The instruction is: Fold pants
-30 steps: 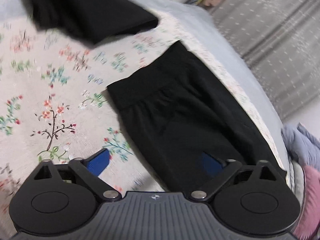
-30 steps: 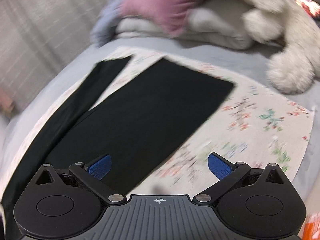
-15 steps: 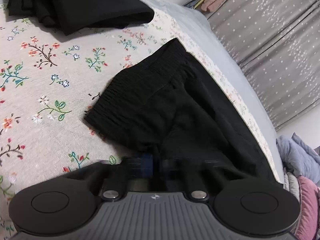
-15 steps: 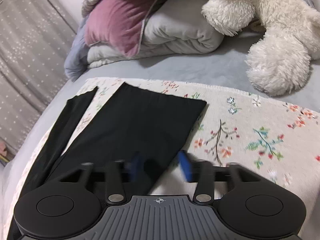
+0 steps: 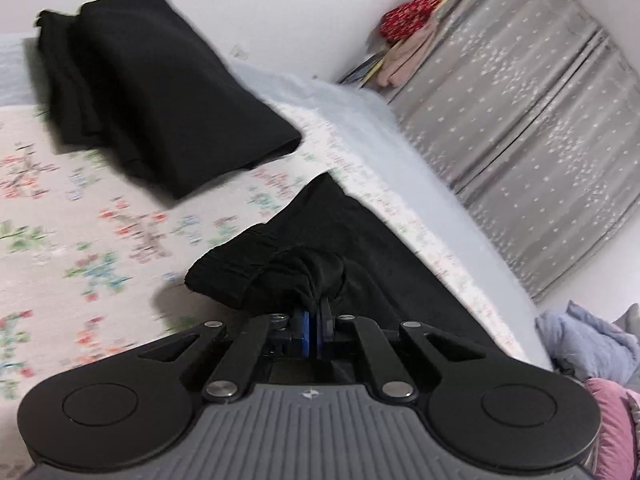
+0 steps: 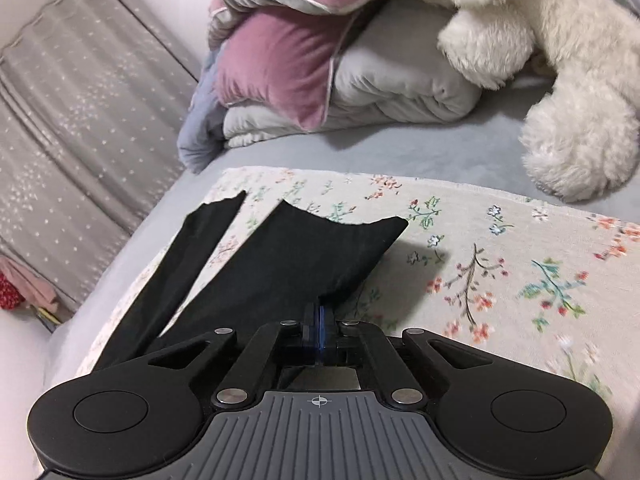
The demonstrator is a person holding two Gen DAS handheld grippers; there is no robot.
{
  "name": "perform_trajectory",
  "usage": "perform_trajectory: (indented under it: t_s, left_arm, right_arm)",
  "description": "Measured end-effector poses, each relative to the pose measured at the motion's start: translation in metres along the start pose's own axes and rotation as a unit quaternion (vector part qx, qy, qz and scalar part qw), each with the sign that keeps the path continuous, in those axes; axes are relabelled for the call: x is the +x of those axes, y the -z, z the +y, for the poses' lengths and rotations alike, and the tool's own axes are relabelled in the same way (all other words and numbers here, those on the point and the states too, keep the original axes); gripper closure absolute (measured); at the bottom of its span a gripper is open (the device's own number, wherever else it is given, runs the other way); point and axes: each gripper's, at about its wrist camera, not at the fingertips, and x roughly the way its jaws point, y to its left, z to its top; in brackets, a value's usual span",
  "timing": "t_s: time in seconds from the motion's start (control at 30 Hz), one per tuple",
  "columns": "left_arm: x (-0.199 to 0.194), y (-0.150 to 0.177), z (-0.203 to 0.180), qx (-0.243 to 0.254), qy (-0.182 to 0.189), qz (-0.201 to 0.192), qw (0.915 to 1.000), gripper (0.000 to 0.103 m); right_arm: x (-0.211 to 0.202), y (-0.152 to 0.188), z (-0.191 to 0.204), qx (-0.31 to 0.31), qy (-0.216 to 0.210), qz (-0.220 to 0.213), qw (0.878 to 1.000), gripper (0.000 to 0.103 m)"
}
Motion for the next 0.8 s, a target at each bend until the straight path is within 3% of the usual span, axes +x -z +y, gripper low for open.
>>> perform_trajectory:
  t_s: [0.2, 0.4, 0.47, 0.53, 0.6, 0.7, 0.8]
  left_arm:
    - [-0.021, 0.0, 0.019, -0.004, -0.032, 0.009, 0.9994, 0.1]
    - [-0.017, 0.006, 0.017, 0.023, -0.072, 0.038, 0.9964, 0.099]
    - [-0.012, 0.006, 0.019, 0.023, -0.083, 0.054, 0.9949, 0.094]
    - [-0.014, 0.005, 0.025, 0.005, -0.098, 0.058, 0.9935, 0.076]
    - [-0.022, 0.0, 0.031, -0.021, -0.1, 0.046, 0.9937, 0.068]
    - [-0.033, -0.007, 0.037, -0.046, -0.105, 0.019, 0.9932, 0.059]
    - [-0.04, -0.014, 0.036, -0.053, -0.128, -0.011, 0.9903, 0.057]
  right_arm:
    - [-0.022, 0.004, 0.01, -0.03, 0.016, -0.027, 0.999, 0.103]
    - [-0.028, 0.008, 0.008, -0.035, 0.034, -0.024, 0.999, 0.103]
    - [-0.031, 0.008, 0.012, -0.048, 0.043, -0.031, 0.997, 0.103]
    - [-0.031, 0.009, 0.015, -0.065, 0.057, -0.031, 0.996, 0.102]
    - [-0.028, 0.01, 0.013, -0.062, 0.085, -0.024, 0.994, 0.095]
    - [-0.028, 0.006, 0.005, -0.042, 0.131, -0.037, 0.99, 0.09]
    - [-0.029, 0.0, -0.001, -0.034, 0.142, -0.055, 0.988, 0.084]
